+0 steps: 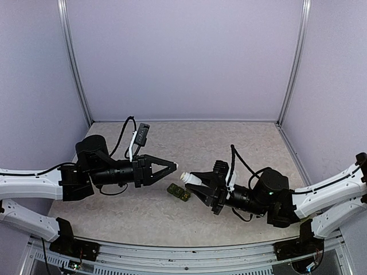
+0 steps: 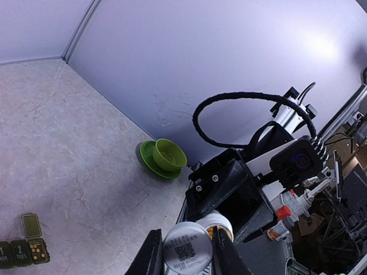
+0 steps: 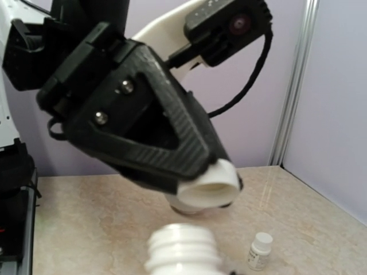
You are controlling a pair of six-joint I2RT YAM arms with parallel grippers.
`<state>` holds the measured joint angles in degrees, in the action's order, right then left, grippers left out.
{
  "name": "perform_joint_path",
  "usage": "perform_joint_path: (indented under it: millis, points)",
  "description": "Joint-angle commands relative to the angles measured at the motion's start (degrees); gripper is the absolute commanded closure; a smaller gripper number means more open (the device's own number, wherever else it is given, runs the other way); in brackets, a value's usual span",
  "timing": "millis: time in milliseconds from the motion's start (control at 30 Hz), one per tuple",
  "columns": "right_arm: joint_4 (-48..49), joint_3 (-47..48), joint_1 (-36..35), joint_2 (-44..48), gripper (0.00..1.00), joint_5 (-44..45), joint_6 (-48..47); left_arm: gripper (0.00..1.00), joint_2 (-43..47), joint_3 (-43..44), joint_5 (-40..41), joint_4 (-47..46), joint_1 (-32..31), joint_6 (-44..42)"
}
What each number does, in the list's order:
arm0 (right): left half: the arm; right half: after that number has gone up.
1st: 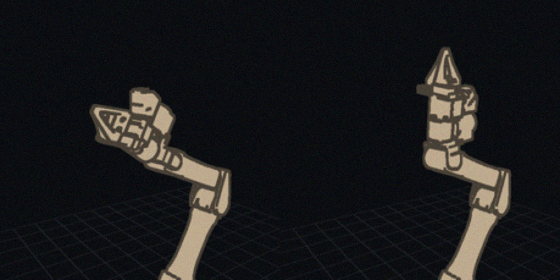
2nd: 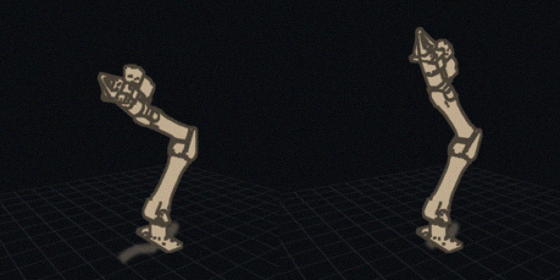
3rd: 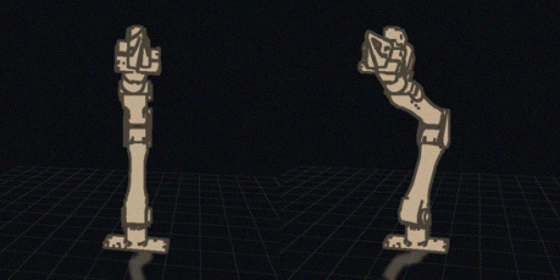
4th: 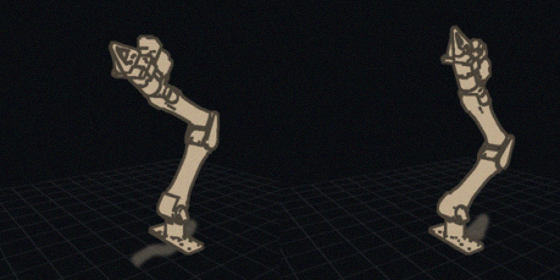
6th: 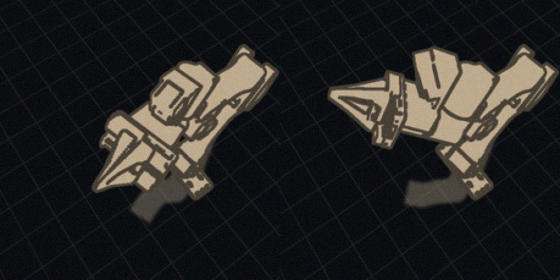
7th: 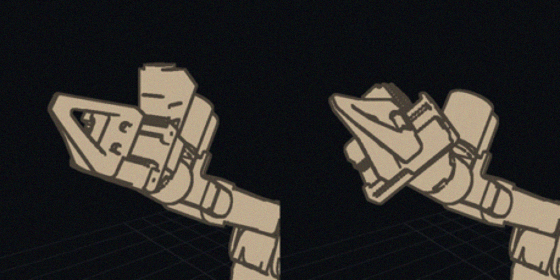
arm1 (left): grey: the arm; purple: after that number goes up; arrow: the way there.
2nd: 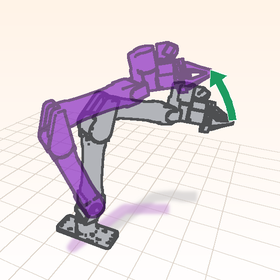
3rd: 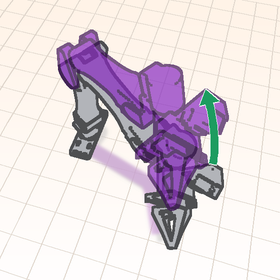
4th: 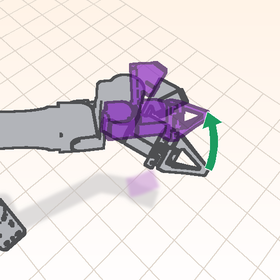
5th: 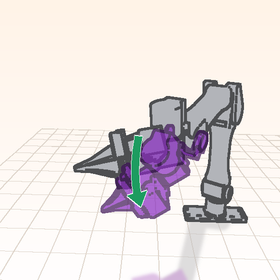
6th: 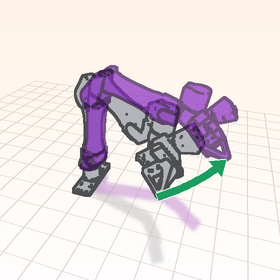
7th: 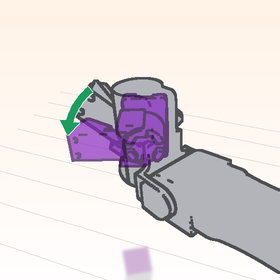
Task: Sort the pills into containers
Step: Close the lid of the pill bottle.
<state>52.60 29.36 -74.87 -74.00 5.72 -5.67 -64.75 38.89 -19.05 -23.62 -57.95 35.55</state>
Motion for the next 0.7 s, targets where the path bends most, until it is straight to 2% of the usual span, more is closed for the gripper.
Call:
perform_joint_path:
  millis: [0, 667]
  points:
    - [2.30, 1.95, -0.87, -0.86, 0.80, 2.04, -1.34, 0.78, 0.34, 0.04, -1.25, -3.43, -1.46, 2.14]
    - [2.60, 3.63, -1.33, -1.67, 0.80, 1.63, -2.79, 0.78, -3.12, 1.62, -1.06, -5.53, -4.00, 3.68]
